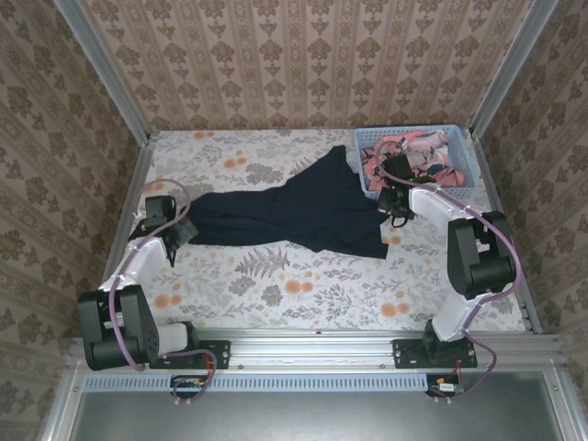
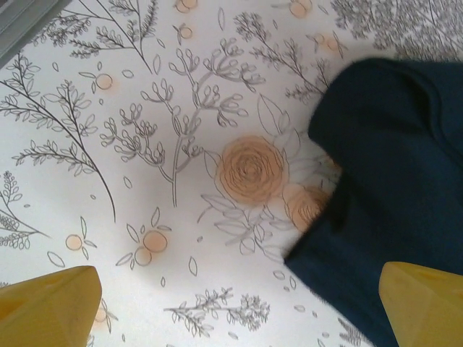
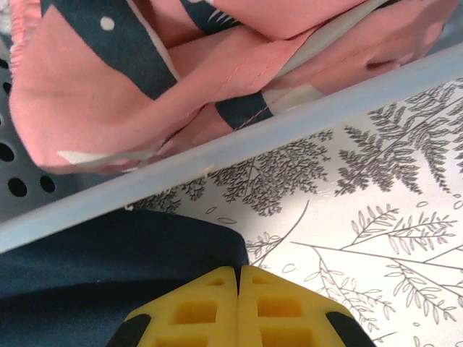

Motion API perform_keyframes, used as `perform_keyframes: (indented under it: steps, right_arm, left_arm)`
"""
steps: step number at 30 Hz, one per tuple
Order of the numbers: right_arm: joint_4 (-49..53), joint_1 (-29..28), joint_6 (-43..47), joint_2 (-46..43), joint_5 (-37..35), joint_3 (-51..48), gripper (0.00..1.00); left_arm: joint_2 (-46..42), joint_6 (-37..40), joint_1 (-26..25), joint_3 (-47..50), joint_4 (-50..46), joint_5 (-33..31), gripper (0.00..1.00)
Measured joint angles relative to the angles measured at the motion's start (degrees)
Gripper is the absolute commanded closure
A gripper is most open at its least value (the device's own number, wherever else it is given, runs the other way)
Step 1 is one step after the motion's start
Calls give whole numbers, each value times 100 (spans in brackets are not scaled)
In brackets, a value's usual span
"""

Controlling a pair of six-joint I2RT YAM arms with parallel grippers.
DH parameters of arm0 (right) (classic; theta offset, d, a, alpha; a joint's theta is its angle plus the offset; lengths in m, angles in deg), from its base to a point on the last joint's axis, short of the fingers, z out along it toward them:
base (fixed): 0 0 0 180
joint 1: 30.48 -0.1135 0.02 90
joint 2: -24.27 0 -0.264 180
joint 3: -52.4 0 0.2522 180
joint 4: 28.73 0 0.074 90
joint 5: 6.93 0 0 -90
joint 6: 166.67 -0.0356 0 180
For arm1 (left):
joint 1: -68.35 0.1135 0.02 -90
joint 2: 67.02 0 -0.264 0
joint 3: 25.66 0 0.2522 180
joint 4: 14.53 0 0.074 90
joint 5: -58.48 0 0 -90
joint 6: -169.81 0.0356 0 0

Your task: Fold and stack the mixed laundry pile

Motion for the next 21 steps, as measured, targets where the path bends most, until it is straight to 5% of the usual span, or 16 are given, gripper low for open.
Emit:
perform_keyframes:
  steps: [7,21]
  right_arm:
    - [7,11,96,0,33,24,100]
    - [-33,11,101,0,302,24,100]
  left_arm:
    - [476,-195,-125,-603,470,393,13]
    - [2264,-44,-2865,-2277,463,527,30]
